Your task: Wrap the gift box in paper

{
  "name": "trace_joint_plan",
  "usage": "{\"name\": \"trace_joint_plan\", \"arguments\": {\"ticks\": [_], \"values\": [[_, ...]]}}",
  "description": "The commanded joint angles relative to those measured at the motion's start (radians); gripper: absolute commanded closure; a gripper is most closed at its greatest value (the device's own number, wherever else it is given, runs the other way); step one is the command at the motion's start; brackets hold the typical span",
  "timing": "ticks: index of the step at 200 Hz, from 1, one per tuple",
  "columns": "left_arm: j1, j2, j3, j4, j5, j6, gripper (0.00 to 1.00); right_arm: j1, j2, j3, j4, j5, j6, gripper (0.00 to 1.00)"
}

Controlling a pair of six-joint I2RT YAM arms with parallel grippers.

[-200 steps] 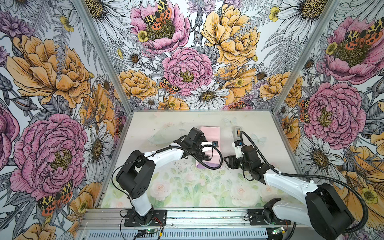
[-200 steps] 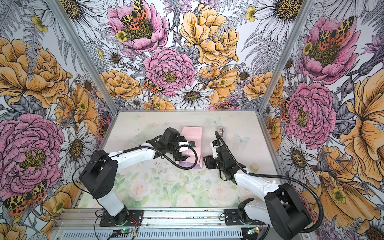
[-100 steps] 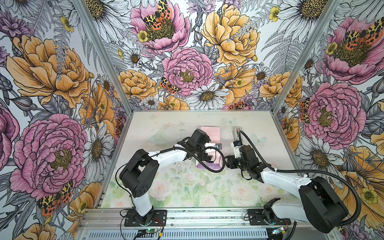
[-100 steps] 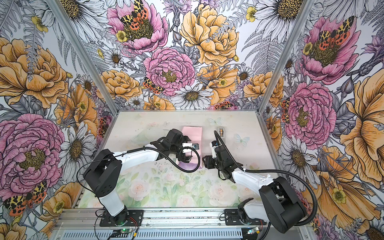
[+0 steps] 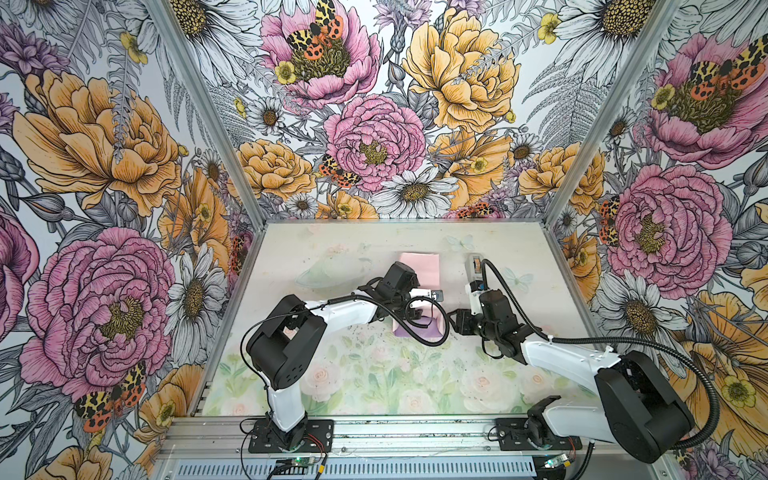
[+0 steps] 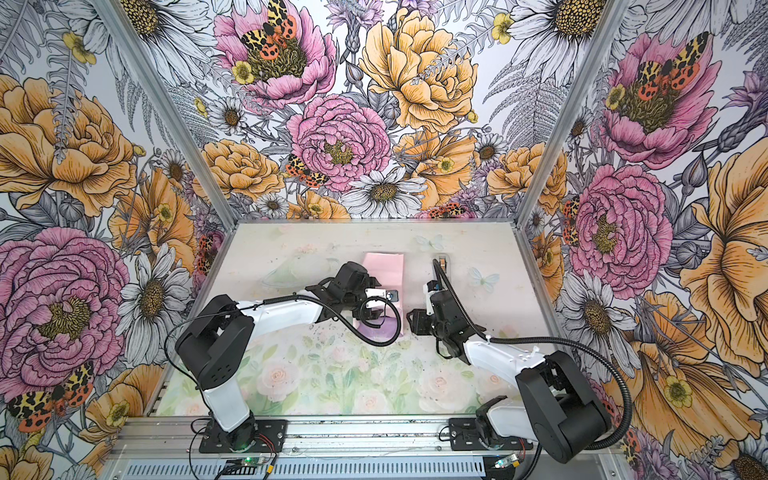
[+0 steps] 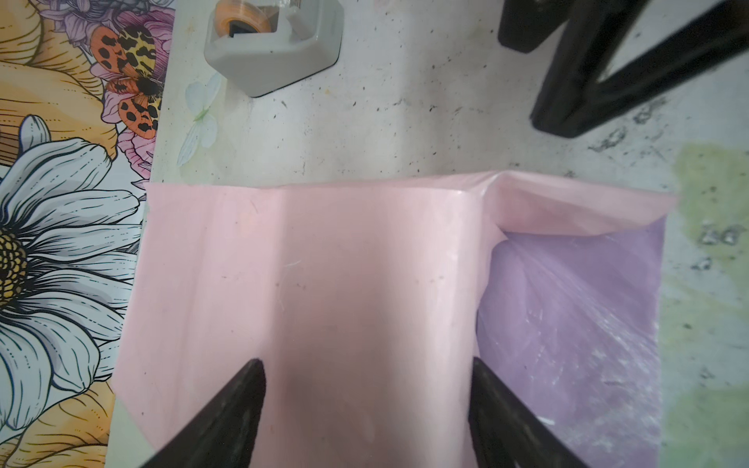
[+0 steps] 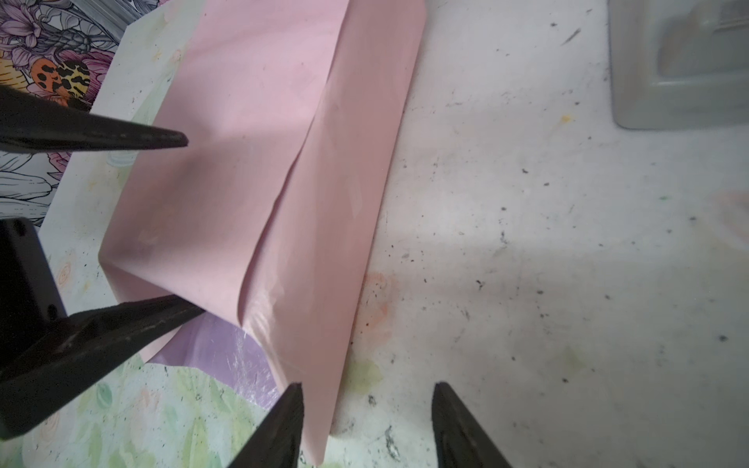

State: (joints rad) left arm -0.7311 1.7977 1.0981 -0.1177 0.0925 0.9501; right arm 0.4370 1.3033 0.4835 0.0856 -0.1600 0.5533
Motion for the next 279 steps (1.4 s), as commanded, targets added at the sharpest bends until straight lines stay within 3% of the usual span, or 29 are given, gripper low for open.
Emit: {"name": "trace_joint_plan", "arguments": {"ticks": [1, 76, 154, 279], "values": [[-0.007, 0.014, -0.026, 0.041, -0.011, 0.002, 0.26, -0.003, 0.027, 0.013, 0.046, 0.039, 0.041, 0.49], [-0.008, 0.014, -0.069, 0.100, -0.020, -0.021, 0.34, 0.029, 0.117, 0.008, 0.156, 0.030, 0.075, 0.58], [-0.005, 0.014, -0.073, 0.110, -0.011, -0.032, 0.34, 0.071, 0.172, 0.010, 0.202, 0.034, 0.090, 0.71], [-0.002, 0.014, -0.072, 0.121, 0.011, -0.051, 0.35, 0.162, 0.277, 0.044, 0.324, 0.065, 0.133, 0.76]]}}
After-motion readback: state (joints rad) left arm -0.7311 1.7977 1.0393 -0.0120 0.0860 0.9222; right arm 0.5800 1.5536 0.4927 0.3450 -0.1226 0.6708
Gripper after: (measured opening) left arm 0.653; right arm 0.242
